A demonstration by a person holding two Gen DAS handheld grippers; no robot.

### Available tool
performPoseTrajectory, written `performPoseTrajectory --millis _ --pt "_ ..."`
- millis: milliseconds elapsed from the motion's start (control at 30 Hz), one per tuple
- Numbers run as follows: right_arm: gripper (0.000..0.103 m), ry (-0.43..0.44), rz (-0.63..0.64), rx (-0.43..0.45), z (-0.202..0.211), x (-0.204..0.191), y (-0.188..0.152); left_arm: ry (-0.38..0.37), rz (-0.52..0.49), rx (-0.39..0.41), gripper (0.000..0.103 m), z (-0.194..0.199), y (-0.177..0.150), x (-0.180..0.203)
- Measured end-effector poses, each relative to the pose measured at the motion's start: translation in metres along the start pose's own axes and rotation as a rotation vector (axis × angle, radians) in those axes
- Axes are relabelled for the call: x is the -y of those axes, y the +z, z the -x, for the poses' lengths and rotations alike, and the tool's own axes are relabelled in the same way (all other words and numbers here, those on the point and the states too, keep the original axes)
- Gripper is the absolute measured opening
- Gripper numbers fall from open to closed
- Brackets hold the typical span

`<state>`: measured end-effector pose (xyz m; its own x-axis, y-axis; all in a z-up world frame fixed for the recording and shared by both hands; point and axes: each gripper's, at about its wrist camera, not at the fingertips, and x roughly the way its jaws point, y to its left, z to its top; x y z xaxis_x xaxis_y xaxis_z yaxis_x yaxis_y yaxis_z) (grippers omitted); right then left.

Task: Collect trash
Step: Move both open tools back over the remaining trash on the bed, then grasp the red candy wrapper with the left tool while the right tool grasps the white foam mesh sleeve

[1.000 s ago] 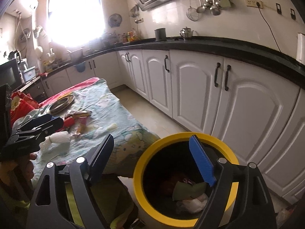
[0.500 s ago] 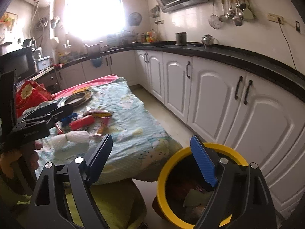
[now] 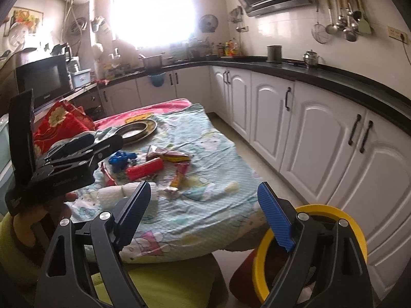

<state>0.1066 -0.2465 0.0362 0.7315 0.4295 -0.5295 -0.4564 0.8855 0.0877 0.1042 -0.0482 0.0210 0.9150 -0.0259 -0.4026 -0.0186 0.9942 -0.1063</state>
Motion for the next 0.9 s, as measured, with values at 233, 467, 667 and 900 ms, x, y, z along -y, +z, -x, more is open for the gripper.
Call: performPoseTrajectory --millis 233,467,667,900 --pt "0.082 0.027 0.023 -0.021 -0.016 -0.018 0.003 0.057 -0.004 0.03 0.092 0.004 0.002 -0.019" --pt "0.083 0.063 0.032 -0.052 -0.04 -0.032 0.007 0.11 0.072 0.005 0.092 -0.004 -0.001 -0.057" --pt "0.082 0.095 0.036 -0.091 -0.068 -0.047 0.01 0.149 0.141 -0.03 0.092 -0.012 -0.008 -0.089" --pt "0.082 0.133 0.061 -0.155 -0.104 -0.062 0.008 0.169 0.202 -0.07 0.092 -0.023 -0.02 -0.118"
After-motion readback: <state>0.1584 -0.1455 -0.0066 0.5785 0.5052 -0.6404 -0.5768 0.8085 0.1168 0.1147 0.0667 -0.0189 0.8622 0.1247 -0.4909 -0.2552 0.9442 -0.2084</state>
